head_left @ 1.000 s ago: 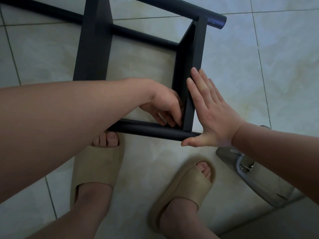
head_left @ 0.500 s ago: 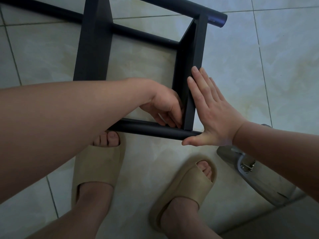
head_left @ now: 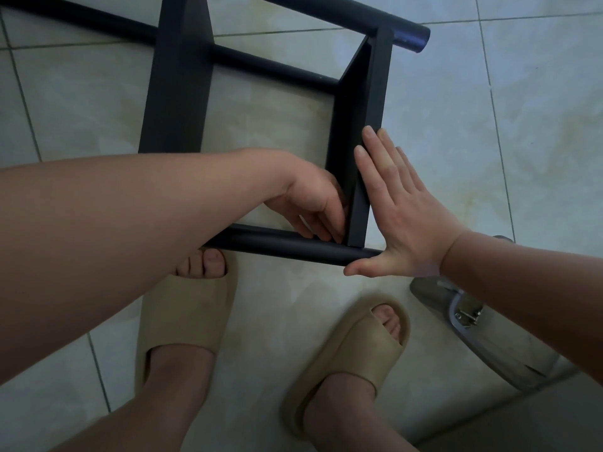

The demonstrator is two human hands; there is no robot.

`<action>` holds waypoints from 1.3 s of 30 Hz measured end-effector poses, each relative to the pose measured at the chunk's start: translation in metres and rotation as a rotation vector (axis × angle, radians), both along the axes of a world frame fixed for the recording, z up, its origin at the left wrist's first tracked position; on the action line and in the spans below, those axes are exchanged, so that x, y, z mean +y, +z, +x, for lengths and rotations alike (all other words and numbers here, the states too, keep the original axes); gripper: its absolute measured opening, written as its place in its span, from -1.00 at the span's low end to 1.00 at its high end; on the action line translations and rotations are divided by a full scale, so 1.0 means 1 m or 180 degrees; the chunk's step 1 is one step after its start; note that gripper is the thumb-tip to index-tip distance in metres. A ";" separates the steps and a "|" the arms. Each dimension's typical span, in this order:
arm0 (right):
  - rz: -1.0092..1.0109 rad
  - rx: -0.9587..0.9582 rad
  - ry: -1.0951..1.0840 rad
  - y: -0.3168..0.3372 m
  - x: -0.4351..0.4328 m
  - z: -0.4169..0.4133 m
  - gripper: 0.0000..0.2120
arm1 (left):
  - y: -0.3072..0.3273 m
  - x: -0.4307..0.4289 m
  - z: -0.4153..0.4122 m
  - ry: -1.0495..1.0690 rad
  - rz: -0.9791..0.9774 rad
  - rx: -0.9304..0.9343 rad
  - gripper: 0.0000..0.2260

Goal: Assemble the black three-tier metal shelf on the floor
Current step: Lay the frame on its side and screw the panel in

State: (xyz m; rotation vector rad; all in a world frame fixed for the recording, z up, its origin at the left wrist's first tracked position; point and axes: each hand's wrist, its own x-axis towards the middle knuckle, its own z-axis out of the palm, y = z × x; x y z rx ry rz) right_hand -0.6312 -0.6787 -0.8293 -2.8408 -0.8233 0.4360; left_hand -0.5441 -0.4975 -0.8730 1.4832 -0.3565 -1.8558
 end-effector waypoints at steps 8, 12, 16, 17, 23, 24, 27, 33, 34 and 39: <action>0.0041 -0.0016 0.0008 -0.001 0.000 0.000 0.26 | 0.002 0.000 0.002 0.0095 0.0047 -0.0058 -0.92; 0.0037 -0.0022 0.0013 -0.002 0.000 -0.001 0.26 | 0.001 -0.001 -0.002 -0.0080 0.0029 -0.0078 -0.92; 0.0023 -0.0014 0.0008 -0.002 0.000 0.000 0.26 | 0.002 -0.001 0.002 -0.0058 -0.0014 -0.0097 -0.90; 0.0019 -0.0013 0.0005 -0.001 0.000 0.000 0.26 | 0.002 0.000 0.003 -0.0052 -0.0020 -0.0103 -0.89; 0.0003 -0.0010 0.0007 0.000 0.000 0.000 0.26 | 0.005 0.002 0.001 0.0020 -0.0042 0.0080 -0.88; 0.0000 -0.0010 0.0008 0.000 0.000 0.000 0.26 | 0.005 0.003 0.000 0.0019 -0.0025 0.0084 -0.89; 0.0023 -0.0018 0.0008 0.000 0.000 0.000 0.26 | 0.003 0.003 -0.003 -0.0046 0.0002 -0.0011 -0.92; 0.0025 -0.0024 0.0001 0.000 0.000 0.000 0.26 | 0.004 0.002 0.000 0.0054 0.0002 -0.0109 -0.89; 0.0016 -0.0016 0.0001 0.000 0.000 0.000 0.27 | 0.004 0.002 0.001 0.0063 -0.0019 -0.0092 -0.88; -0.0007 -0.0008 0.0003 0.000 0.000 0.000 0.27 | 0.003 0.004 -0.001 0.0091 -0.0036 0.0092 -0.88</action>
